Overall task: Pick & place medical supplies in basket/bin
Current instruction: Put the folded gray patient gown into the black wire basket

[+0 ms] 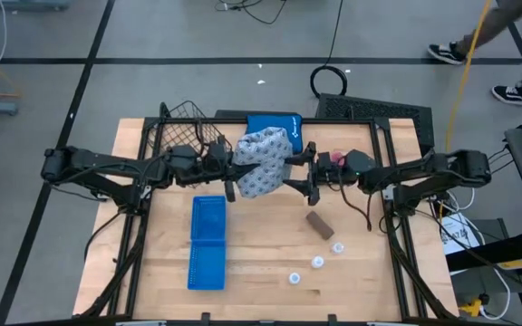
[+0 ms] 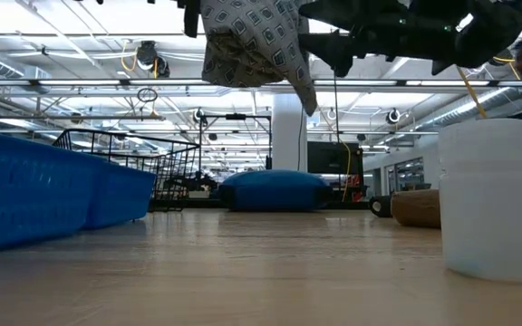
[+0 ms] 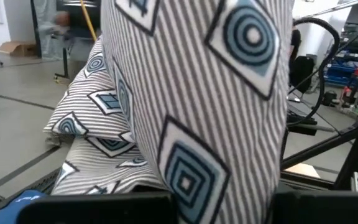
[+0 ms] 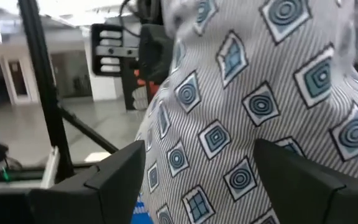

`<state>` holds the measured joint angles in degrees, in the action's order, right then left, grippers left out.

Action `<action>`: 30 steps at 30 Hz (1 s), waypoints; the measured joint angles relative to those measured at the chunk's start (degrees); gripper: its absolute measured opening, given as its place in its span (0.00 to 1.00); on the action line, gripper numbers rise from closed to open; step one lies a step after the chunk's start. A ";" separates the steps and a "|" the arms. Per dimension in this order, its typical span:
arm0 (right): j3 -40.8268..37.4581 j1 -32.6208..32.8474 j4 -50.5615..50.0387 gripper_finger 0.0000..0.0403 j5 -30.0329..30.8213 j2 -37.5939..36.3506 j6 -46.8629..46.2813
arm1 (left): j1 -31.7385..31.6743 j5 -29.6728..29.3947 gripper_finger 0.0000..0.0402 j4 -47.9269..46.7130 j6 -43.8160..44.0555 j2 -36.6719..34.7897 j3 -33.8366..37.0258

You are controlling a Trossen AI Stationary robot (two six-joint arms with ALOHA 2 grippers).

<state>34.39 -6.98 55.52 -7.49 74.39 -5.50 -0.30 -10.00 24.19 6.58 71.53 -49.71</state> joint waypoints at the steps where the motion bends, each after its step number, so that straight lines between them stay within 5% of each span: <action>1: 0.00 0.02 -0.88 0.74 0.03 -0.77 1.86 | 0.00 0.12 0.11 0.10 -0.16 -0.02 0.00; 6: 0.01 0.32 -7.01 0.78 2.25 -5.43 6.28 | 0.00 1.16 0.11 -0.21 -0.78 -0.04 -0.02; 11: 0.02 2.88 -12.47 0.79 13.09 -8.76 9.83 | 0.00 1.57 0.11 -0.40 -1.81 -0.02 -0.02; 15: 0.02 3.48 -11.67 0.77 15.08 -8.29 8.33 | -0.07 2.65 0.11 -0.40 -1.83 -0.04 -0.02; 22: 1.59 2.86 -6.50 0.78 11.90 -2.10 3.84 | -0.07 3.48 0.11 -0.10 -1.83 0.20 -0.02; 30: 9.51 2.21 -7.14 0.78 2.20 5.85 3.25 | 0.06 13.61 0.11 4.83 -1.59 4.33 -0.09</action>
<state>43.90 -4.77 48.38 -5.29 80.24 -2.25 -0.23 3.62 29.02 4.99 75.86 -49.80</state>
